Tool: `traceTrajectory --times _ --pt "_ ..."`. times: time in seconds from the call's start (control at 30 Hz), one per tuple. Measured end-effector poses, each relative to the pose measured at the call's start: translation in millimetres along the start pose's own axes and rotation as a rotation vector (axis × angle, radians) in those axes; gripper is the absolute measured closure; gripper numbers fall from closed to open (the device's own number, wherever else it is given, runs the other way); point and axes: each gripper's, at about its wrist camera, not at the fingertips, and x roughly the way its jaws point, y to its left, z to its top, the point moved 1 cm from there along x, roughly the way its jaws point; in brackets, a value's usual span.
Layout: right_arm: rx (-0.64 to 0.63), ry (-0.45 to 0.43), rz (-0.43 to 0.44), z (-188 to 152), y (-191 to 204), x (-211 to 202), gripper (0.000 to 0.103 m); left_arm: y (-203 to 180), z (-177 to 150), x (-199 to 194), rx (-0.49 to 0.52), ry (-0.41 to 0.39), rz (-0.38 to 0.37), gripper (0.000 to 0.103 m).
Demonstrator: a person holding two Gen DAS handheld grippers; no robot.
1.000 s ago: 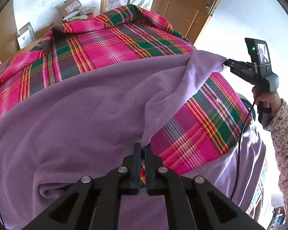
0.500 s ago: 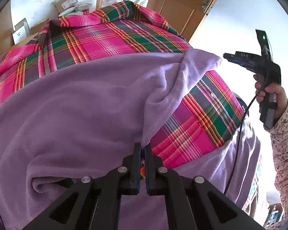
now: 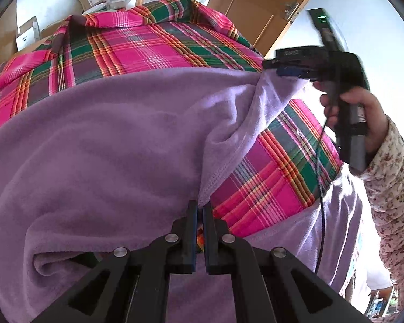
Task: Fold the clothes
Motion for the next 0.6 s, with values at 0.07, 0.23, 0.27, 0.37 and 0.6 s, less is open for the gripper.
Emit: traceTrajectory --times 0.07,0.23,0.27,0.37,0.6 --pt "-0.006 0.022 -0.03 -3.0 4.1 5.0 0.065 1.3 -0.9 -0.3 -0.002 -0.002 -0.008 0.099" --pt "-0.017 0.0 -0.046 -11.9 2.1 -4.3 0.087 3.2 -0.9 -0.6 -0.007 -0.004 -0.017 0.099" --pt "-0.023 0.001 -0.045 -14.1 1.2 -6.3 0.094 3.1 -1.0 -0.7 -0.008 -0.005 -0.017 0.099" --pt "-0.024 -0.01 -0.034 -19.8 -7.2 -14.2 0.097 2.8 -1.3 -1.2 -0.012 -0.007 -0.017 0.1" --pt "0.021 -0.075 -0.004 -31.0 -27.6 -42.2 0.098 1.0 -2.3 -4.1 -0.022 -0.012 -0.015 0.1"
